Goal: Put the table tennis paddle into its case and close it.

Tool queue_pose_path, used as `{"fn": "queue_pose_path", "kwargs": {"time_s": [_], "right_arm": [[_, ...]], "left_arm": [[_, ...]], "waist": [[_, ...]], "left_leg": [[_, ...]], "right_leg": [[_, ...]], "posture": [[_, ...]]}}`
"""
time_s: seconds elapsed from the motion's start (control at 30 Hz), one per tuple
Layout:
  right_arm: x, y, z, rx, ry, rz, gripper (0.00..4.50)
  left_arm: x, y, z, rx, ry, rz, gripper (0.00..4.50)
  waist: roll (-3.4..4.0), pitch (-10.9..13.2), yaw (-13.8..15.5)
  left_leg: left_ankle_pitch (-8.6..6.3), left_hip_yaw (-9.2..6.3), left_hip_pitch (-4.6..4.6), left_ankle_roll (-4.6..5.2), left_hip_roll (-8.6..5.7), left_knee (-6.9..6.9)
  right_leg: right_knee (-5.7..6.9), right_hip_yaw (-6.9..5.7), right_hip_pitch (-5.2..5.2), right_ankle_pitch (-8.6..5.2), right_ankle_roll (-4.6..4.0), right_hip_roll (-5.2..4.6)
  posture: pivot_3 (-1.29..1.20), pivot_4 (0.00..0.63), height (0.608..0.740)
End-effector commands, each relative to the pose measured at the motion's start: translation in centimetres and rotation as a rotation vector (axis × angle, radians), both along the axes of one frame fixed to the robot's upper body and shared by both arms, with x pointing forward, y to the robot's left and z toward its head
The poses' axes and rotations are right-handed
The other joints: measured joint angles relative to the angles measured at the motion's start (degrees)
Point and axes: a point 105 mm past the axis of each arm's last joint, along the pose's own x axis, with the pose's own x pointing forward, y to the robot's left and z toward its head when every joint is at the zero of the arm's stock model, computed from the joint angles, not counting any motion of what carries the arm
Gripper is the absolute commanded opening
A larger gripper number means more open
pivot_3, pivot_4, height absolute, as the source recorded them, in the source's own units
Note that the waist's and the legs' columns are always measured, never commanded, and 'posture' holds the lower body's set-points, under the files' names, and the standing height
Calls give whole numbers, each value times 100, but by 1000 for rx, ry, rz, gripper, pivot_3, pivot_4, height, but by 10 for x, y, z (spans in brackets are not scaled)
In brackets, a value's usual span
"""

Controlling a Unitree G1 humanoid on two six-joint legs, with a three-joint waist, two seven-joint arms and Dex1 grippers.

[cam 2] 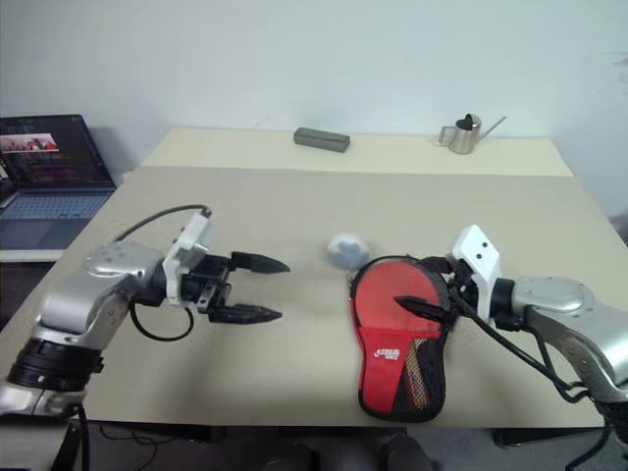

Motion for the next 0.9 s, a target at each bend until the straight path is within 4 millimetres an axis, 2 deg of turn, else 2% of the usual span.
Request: {"fn": "queue_pose_path", "kwargs": {"time_s": [0.03,0.23,0.4,0.53,0.77,0.9], "right_arm": [[4,13,10,59,-30,40,4433],[13,29,-4,63,32,80,4433],[21,38,-19,68,58,78,4433],[29,39,-37,45,70,52,4433],[34,23,-74,-71,129,34,4433],[32,17,-84,-93,166,40,4433]], "left_arm": [[8,9,12,-9,-72,53,4500],[21,16,12,13,-86,124,4500],[33,12,18,-1,-130,166,4500],[38,6,15,0,-136,175,4500],[47,-1,10,28,-148,177,4500],[54,-5,9,44,-146,175,4500]], "waist": [[0,0,-2],[0,0,8],[0,0,10],[0,0,9],[0,0,8],[0,-1,8]], "left_leg": [[0,0,-2,0,0,0],[0,-5,-3,0,-3,1],[0,-6,-3,0,-5,4],[0,-5,-4,0,-6,3],[1,-4,-2,-1,-8,5],[1,-3,2,-1,-9,7]], "right_leg": [[0,0,-2,0,0,0],[3,-4,-2,5,-3,-5],[5,-5,-2,6,-2,-6],[5,-5,-4,7,-1,-6],[13,-4,-5,7,-2,-7],[21,-5,-4,7,-2,-7]], "posture": [[0,150,740],[0,150,740],[0,150,740],[0,150,740],[0,150,740],[0,150,740]]}}
